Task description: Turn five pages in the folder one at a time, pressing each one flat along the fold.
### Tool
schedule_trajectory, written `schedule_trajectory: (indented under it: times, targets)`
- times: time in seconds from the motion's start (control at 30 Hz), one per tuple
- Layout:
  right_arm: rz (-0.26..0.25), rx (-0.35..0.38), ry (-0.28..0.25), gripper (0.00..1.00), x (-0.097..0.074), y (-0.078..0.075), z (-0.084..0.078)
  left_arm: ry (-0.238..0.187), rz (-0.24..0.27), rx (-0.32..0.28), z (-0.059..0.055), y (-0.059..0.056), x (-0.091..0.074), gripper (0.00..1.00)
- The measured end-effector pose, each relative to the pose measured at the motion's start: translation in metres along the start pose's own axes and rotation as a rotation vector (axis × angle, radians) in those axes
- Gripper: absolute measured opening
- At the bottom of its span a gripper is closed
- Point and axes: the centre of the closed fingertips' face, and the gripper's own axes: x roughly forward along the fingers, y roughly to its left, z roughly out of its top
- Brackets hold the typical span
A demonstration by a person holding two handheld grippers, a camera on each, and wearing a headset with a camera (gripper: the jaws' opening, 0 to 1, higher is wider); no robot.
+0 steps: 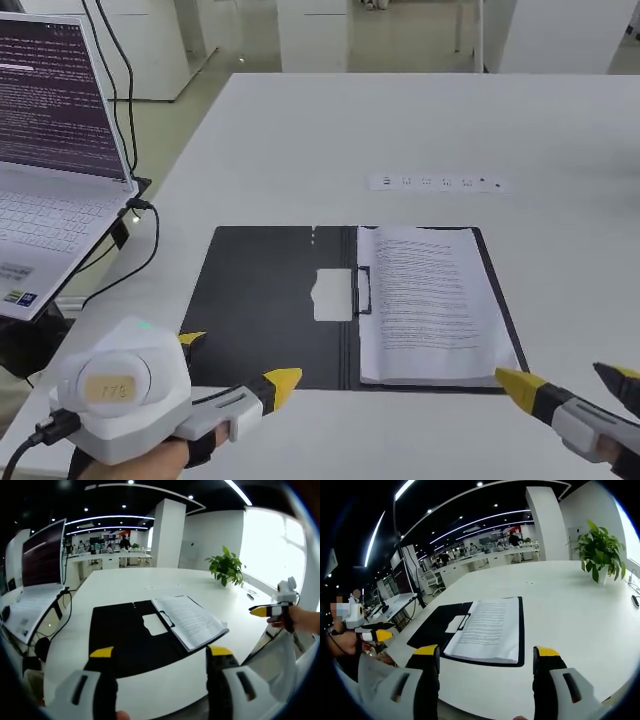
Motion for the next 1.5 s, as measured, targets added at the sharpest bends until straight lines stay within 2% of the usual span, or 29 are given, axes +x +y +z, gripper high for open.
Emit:
schedule_trajectory:
  times: [0.47, 0.67, 0.83, 0.87, 1.03, 1.27, 1.5]
  targets:
    - [-0.013, 0.011, -0.001, 0.75, -0.001, -0.007, -0.001, 0.022, -0.015, 0.015, 0.003, -0.004, 0.019, 0.7]
    - [-0.018, 0.022, 0.004, 0.75, 0.0, -0.01, -0.003, 0.042, -0.067, 0.046, 0.005, -0.019, 0.043, 0.69]
    - [-0.024, 0.025, 0.005, 0.75, 0.0, -0.012, -0.004, 0.06, -0.134, 0.092, 0.01, -0.045, 0.072, 0.67]
    - [-0.025, 0.027, 0.009, 0.75, 0.0, -0.012, -0.005, 0.062, -0.14, 0.097, 0.01, -0.047, 0.075, 0.67]
    - [-0.031, 0.029, 0.006, 0.75, 0.0, -0.014, -0.005, 0.064, -0.206, 0.142, 0.012, -0.077, 0.111, 0.66]
    - [-0.034, 0.03, 0.009, 0.74, -0.001, -0.015, -0.006, 0.081, -0.288, 0.174, 0.005, -0.124, 0.156, 0.63]
    - [-0.036, 0.036, 0.014, 0.74, -0.001, -0.018, -0.008, 0.093, -0.332, 0.21, -0.008, -0.162, 0.191, 0.6]
